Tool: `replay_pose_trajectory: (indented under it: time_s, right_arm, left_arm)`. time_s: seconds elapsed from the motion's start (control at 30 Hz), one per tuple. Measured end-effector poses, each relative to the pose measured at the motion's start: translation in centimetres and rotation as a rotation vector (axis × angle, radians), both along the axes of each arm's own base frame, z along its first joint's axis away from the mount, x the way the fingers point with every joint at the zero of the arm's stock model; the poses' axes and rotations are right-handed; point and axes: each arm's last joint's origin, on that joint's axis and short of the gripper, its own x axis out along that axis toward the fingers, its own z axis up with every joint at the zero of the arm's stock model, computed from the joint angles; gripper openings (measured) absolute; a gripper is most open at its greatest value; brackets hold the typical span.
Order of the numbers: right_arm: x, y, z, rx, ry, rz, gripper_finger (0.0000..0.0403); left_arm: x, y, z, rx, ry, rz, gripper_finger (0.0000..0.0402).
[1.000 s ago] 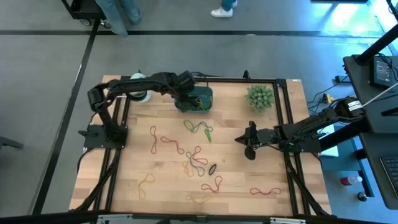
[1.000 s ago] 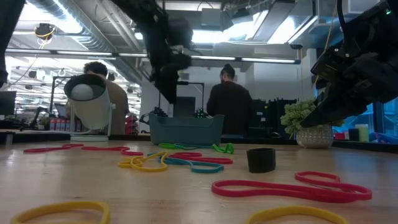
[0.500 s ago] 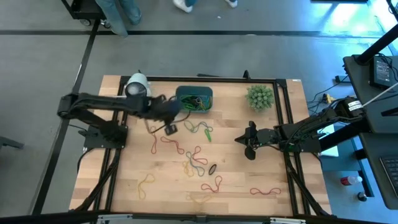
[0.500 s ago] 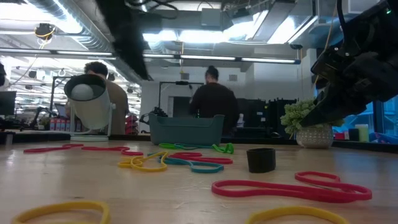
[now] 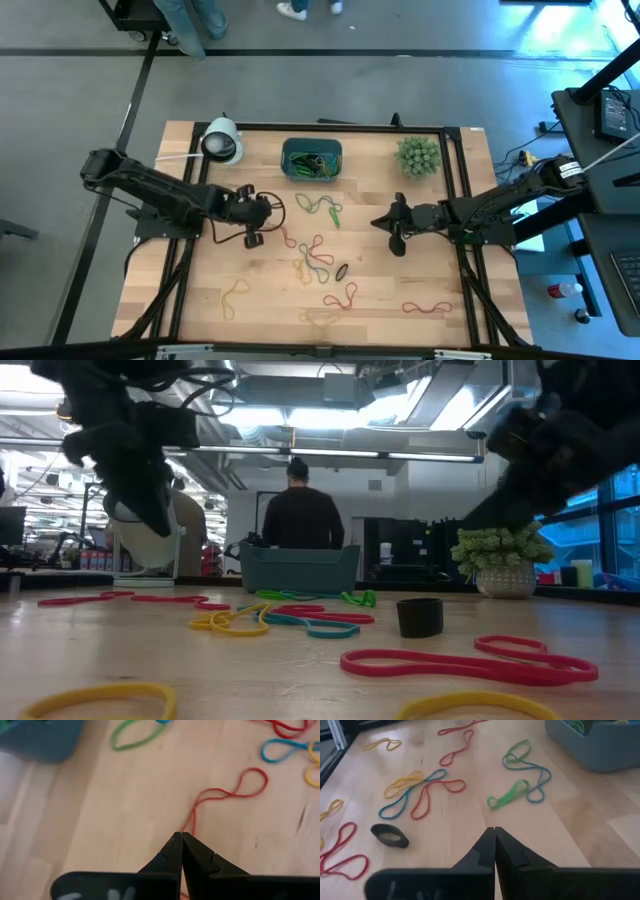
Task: Pick and place rubber bands into bin
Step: Put the red rubber band into the blue bin
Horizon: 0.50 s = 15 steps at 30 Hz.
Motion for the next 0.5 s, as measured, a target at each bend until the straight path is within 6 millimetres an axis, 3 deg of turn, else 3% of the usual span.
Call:
replay_pose_trajectory:
  time_s: [0.1,0.27,0.5]
  right_arm:
    - [1.2,0.4,1.3,-0.025,0.102,-0.001,0.0003]
    - [2.5,2.3,3.4,-0.032,0.444,0.009,0.0002]
    - [2.5,7.9,5.1,0.104,0.858,-0.008,0.0001]
  left_arm:
    - [-0.2,-0.4,-0.9,-0.03,-0.016,-0.032,0.0002]
    - [-0.4,-0.9,-1.8,-0.061,-0.041,-0.063,0.0002]
    - [-0.3,-0.9,-1.9,-0.023,-0.068,-0.048,0.0001]
